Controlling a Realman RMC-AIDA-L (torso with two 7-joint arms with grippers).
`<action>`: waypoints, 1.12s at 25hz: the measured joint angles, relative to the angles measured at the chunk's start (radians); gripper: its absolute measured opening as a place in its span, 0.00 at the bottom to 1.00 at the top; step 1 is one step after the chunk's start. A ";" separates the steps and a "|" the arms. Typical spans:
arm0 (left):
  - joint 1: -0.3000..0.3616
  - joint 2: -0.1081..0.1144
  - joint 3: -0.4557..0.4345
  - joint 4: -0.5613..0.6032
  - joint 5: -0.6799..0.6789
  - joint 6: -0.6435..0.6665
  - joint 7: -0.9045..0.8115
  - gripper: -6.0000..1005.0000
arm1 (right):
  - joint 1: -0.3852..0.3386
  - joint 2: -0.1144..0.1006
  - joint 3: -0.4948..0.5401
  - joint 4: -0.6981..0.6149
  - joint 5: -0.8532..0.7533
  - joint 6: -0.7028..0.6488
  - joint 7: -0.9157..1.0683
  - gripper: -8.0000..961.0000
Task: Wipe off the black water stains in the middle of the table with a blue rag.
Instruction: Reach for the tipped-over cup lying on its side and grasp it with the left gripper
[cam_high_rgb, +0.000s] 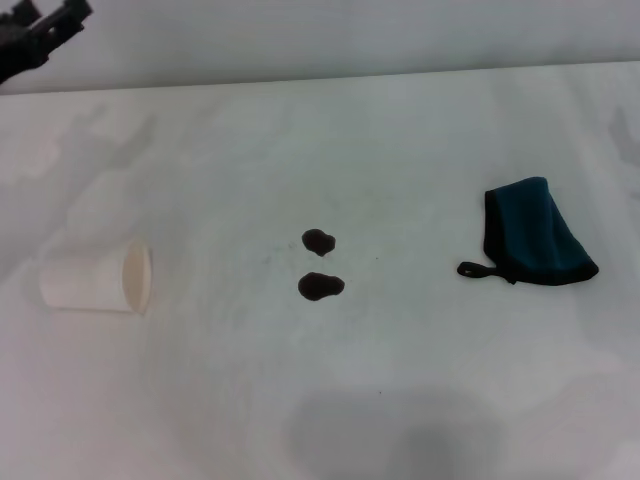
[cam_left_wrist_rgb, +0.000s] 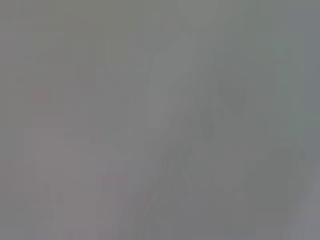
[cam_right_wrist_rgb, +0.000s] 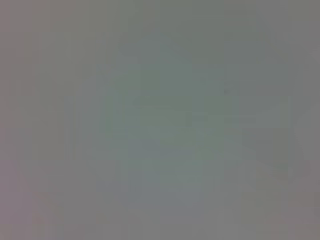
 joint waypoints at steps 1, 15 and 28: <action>-0.027 0.018 0.001 -0.031 0.072 0.018 -0.075 0.88 | 0.001 0.000 0.000 0.000 0.000 0.000 0.000 0.88; -0.460 0.017 0.638 -0.680 0.491 0.425 -0.461 0.88 | 0.018 0.003 0.002 0.013 0.011 -0.008 0.088 0.88; -0.568 0.015 0.604 -0.788 0.743 0.603 -0.077 0.88 | 0.001 0.001 0.003 0.033 0.010 -0.020 0.119 0.88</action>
